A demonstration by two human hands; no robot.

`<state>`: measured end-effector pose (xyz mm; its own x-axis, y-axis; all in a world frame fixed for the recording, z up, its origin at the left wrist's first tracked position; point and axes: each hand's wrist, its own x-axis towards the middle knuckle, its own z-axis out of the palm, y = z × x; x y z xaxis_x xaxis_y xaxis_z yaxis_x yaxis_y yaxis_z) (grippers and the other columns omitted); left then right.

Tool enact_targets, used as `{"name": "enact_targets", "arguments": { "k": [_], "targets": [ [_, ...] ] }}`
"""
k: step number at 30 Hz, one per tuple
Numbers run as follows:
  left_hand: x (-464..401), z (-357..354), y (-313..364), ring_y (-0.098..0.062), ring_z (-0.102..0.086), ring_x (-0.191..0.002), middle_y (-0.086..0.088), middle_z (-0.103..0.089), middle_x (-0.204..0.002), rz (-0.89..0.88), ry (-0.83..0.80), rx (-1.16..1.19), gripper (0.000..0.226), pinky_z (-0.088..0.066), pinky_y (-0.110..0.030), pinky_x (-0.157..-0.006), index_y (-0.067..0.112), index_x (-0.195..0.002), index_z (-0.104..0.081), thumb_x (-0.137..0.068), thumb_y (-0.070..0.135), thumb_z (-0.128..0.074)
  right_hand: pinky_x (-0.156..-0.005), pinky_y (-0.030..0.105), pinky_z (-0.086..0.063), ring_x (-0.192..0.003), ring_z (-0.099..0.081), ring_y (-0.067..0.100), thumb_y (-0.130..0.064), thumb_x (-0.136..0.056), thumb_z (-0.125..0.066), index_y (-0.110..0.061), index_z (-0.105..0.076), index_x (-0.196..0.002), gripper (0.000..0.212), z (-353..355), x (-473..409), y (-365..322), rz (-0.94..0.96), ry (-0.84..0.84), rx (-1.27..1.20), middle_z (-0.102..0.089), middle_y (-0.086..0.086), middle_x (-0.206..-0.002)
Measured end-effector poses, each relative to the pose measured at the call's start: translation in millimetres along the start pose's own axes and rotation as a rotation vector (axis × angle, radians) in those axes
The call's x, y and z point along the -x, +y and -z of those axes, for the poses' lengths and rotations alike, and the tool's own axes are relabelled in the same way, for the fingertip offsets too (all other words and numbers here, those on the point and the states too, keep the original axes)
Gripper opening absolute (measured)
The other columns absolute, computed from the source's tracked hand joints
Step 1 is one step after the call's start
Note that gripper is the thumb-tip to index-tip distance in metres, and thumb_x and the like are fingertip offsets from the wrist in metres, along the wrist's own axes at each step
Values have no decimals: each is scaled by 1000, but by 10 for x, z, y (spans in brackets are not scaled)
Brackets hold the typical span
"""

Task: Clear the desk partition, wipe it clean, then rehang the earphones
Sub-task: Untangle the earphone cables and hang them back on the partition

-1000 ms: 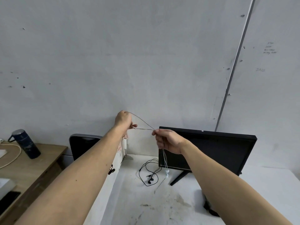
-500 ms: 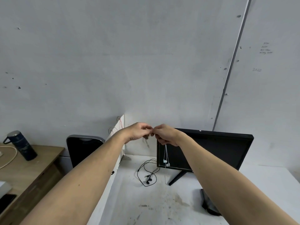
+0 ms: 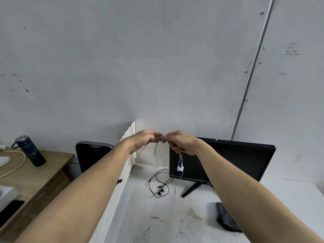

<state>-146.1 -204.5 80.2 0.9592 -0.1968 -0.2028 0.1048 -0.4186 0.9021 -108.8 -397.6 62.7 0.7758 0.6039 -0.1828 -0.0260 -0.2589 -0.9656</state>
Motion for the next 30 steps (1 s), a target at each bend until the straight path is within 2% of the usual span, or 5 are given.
{"name": "enact_targets", "arguments": {
  "k": [6,14,20,27,30],
  "targets": [
    [102,22,46,-8,-40,-52,10,-42,-61,-40,123,-31,24,-53,-28,-62,16,-93,-73,-93,38,-64,-44,23,-20,-49,-23,12,-28,-101,-53,-9,-59,-90,23,-54,27,-155,-21,-31,1,-28,-3,-60],
    [616,269,213,-16,-56,-60,-3,-55,-66,-83,74,143,21,-52,-27,-72,7,-88,-70,-97,22,-58,-43,21,-15,-49,-18,9,-30,-105,-46,-15,-56,-88,25,-369,237,-437,72,-91,-153,-18,-2,-68],
    [1185,557,134,-11,-24,-48,12,-29,-49,-172,271,-15,21,-25,-22,-46,16,-83,-71,-92,33,-66,-47,24,-12,-49,-19,11,-30,-104,-48,-14,-55,-90,22,-916,471,-648,116,-63,-154,-21,-3,-65],
    [1763,995,-142,1,-40,-45,20,-51,-48,-215,353,-189,16,-32,-15,-47,10,-92,-72,-92,25,-66,-47,27,-32,-50,-34,14,-29,-104,-49,-12,-59,-95,21,-1604,569,-535,113,-74,-114,-34,-4,-64],
    [1915,1226,-451,-8,-59,-79,-6,-73,-83,-225,337,-264,9,-45,-19,-79,19,-83,-74,-90,23,-70,-48,25,-34,-50,-39,14,-26,-104,-48,-11,-62,-97,22,-1914,529,-480,94,-76,-57,-40,-2,-67]
  ]
}}
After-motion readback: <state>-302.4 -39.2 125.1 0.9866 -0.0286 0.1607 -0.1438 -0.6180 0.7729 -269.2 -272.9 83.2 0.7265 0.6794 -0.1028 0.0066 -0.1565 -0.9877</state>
